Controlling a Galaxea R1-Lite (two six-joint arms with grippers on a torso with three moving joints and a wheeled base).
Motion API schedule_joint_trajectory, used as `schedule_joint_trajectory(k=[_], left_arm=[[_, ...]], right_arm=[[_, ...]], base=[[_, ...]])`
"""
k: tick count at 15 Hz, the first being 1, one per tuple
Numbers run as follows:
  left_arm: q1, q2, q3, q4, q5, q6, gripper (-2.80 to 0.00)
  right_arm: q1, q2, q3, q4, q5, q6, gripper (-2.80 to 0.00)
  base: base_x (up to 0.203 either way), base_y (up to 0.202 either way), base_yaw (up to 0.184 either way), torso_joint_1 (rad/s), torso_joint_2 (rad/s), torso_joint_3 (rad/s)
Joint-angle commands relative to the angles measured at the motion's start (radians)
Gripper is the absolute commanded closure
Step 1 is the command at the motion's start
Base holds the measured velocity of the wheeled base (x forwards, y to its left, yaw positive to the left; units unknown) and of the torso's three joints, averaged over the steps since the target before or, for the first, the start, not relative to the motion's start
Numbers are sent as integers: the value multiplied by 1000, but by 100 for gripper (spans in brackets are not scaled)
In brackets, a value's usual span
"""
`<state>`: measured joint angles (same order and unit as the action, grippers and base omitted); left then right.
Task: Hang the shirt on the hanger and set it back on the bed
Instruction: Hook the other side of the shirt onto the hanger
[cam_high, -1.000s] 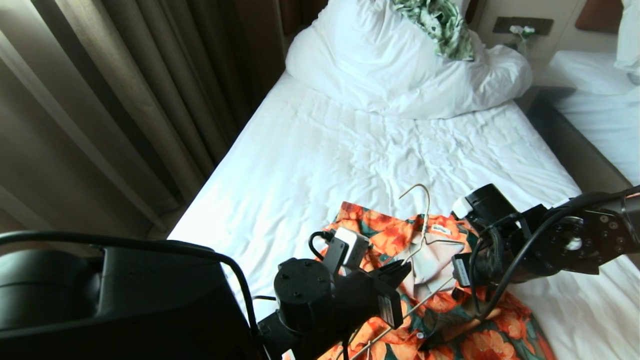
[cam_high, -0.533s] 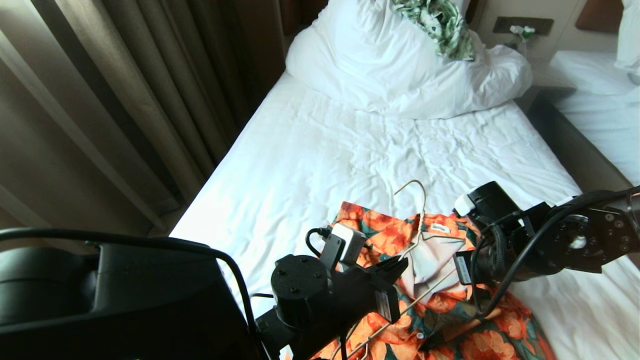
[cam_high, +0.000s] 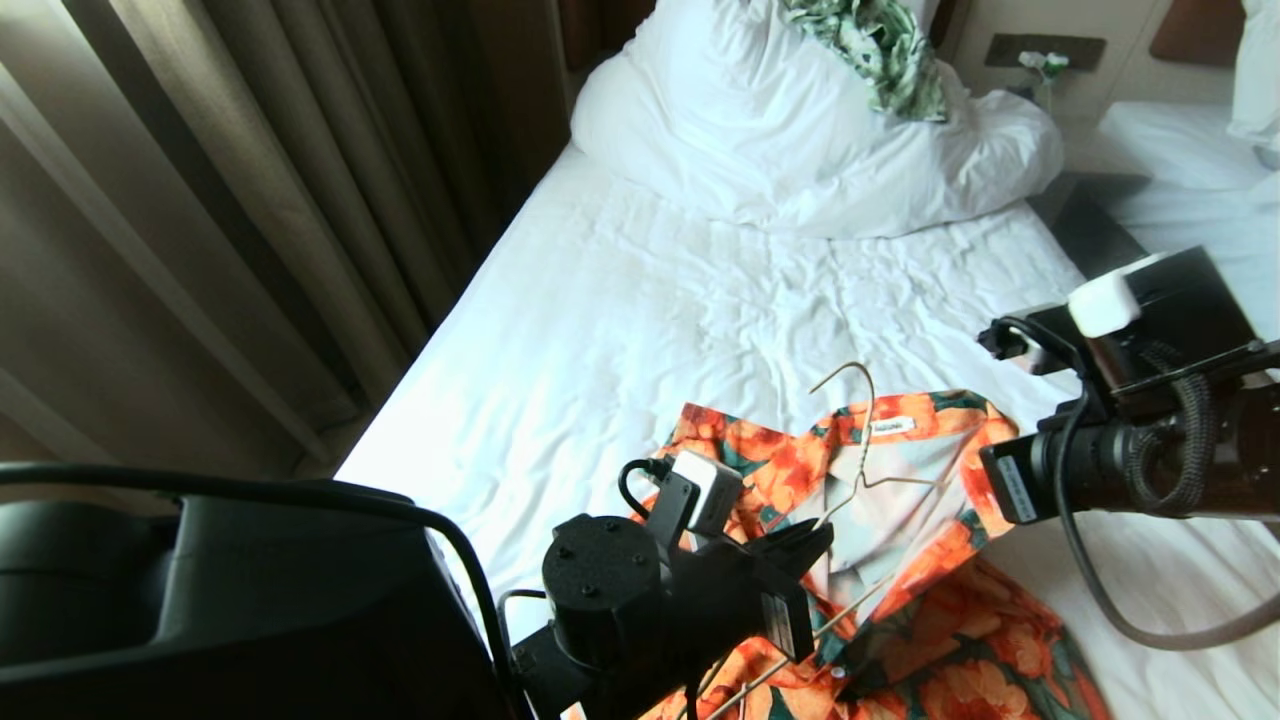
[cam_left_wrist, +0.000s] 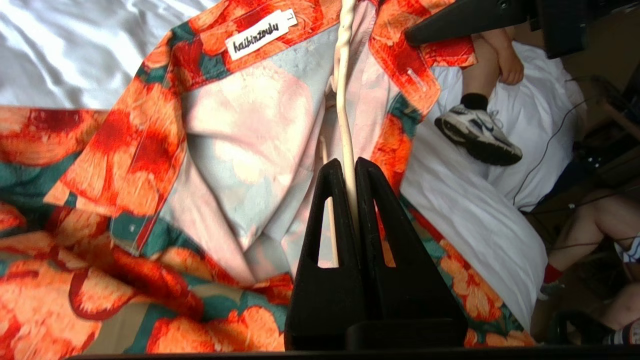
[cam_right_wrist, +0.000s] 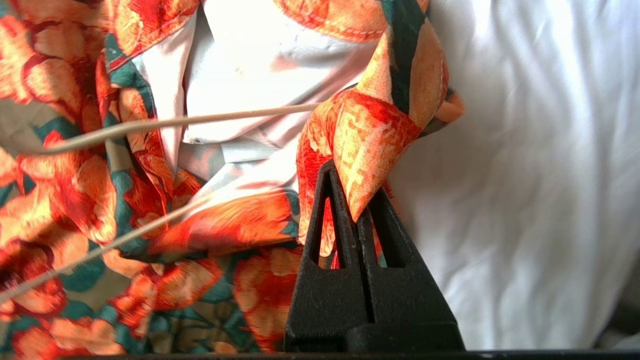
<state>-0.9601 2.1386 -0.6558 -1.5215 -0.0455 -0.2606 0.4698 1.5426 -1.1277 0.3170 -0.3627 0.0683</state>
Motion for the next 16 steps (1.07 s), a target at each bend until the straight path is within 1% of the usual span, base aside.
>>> schedule_joint_trajectory(k=[1,2,4,6,8,9,12,14,16], left_arm=[[-3,8,-40,-9,0,-2,0],[0,20,-76,-9,0,-2,0],[6,37,-141,-9,0,0,0],[25,38,-218,-9,-2,1,0],[48,26,-272,-9,-2,3,0],[52,10,-282,-9,-2,3,0],[51,-30,-300,-9,0,6,0],[50,-56,-306,-9,2,6,0],[42,-84,-296,-9,4,9,0]], right_arm=[[3,-81,-22,-5,1,-75,0],[9,-89,-49,-7,8,-92,0],[29,-104,-95,-7,37,-100,0],[43,-116,-125,-7,52,-126,0],[47,-136,-159,-9,83,-143,0],[59,-150,-173,-8,101,-145,0],[100,-166,-232,-10,116,-163,0],[151,-168,-262,-11,131,-166,0],[193,-170,-265,-77,149,-172,0]], base=[[0,0,0,0,0,0],[0,0,0,0,0,0],[0,0,0,0,0,0],[0,0,0,0,0,0],[0,0,0,0,0,0],[0,0,0,0,0,0],[0,0,0,0,0,0],[0,0,0,0,0,0],[0,0,0,0,0,0]])
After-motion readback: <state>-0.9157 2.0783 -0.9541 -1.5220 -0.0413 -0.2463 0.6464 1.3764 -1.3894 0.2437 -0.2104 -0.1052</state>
